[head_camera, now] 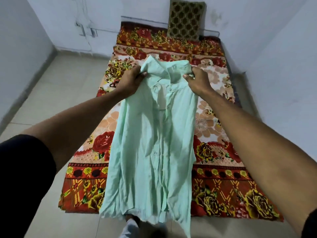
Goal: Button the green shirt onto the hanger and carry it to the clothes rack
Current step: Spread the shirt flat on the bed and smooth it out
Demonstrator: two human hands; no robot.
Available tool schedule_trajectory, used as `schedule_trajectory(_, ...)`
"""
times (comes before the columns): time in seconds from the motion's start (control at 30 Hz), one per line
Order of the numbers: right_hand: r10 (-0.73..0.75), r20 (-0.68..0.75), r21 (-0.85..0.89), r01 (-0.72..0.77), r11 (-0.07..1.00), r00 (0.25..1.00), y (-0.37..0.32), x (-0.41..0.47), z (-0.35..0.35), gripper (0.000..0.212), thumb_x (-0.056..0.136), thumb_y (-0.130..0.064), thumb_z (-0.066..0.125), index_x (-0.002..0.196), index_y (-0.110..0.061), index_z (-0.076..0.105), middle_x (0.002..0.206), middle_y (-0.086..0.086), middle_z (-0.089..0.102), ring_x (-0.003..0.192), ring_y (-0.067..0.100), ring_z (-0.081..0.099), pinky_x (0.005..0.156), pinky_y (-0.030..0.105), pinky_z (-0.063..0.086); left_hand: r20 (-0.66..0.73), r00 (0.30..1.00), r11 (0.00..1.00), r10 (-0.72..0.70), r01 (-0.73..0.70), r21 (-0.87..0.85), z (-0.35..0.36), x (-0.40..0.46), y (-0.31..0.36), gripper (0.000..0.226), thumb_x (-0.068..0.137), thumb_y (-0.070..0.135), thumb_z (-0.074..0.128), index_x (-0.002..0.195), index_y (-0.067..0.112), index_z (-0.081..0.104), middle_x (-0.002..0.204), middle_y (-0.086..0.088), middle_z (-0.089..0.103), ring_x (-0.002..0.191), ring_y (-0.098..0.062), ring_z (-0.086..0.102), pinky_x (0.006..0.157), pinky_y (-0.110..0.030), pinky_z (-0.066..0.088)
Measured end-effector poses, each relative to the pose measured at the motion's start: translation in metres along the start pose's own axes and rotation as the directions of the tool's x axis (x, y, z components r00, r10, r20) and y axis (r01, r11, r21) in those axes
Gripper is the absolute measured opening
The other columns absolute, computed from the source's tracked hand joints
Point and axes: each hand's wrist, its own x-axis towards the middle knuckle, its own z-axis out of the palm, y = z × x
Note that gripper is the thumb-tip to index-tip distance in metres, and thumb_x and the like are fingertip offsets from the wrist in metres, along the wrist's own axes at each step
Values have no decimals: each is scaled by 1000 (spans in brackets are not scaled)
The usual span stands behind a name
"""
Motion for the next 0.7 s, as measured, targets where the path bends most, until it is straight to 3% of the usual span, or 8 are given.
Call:
schedule_trajectory(0.07, 22, -4, -14, -22, 1000, 1000, 31, 36, 33, 25, 99, -18, 65, 117, 0, 67, 114, 15, 71, 99, 24, 63, 76, 26, 40, 17, 999, 999, -32, 32, 2, 39, 31, -35, 29, 105, 28, 50, 112, 1, 58, 96, -16, 65, 86, -27, 60, 66, -38, 39)
schedule_trajectory(0.23, 61, -1, -32, -61, 998, 998, 103, 120, 109, 24, 100, -16, 64, 114, 3, 67, 113, 20, 71, 102, 31, 66, 74, 31, 41, 31, 994, 995, -100, 101, -24, 115, 91, -112, 28, 105, 27, 52, 91, 3, 49, 82, -10, 54, 75, -18, 46, 61, -33, 25)
schedule_trajectory(0.4, 20, -42, -100, -24, 995, 999, 178, 227, 192, 21, 99, -15, 64, 112, 2, 68, 112, 21, 71, 105, 34, 66, 81, 45, 52, 1, 990, 990, -141, 141, -22, 197, 171, -203, 31, 104, 35, 54, 91, 7, 53, 81, -5, 55, 73, -16, 46, 57, -32, 32)
schedule_trajectory(0.47, -4, -67, -117, -3, 993, 998, 201, 260, 217, 20, 98, -12, 63, 113, 1, 69, 113, 21, 71, 106, 35, 65, 81, 44, 52, -25, 989, 989, -147, 146, -29, 222, 201, -229, 32, 102, 36, 55, 90, 7, 54, 82, -7, 56, 74, -19, 48, 60, -33, 33)
schedule_trajectory(0.6, 43, -37, -234, -51, 971, 998, 255, 288, 269, 21, 99, -14, 63, 113, 1, 67, 115, 22, 69, 110, 38, 64, 79, 37, 45, -6, 977, 977, -211, 211, 15, 274, 225, -279, 38, 98, 39, 65, 80, 6, 57, 76, -11, 52, 71, -22, 45, 59, -35, 22)
schedule_trajectory(0.7, 120, -24, -254, -122, 959, 992, 283, 290, 301, 25, 98, -12, 62, 121, -2, 66, 120, 21, 69, 115, 39, 62, 85, 38, 47, 16, 965, 964, -263, 263, 40, 305, 226, -309, 43, 98, 38, 66, 69, 11, 48, 73, -11, 49, 71, -23, 44, 59, -36, 19)
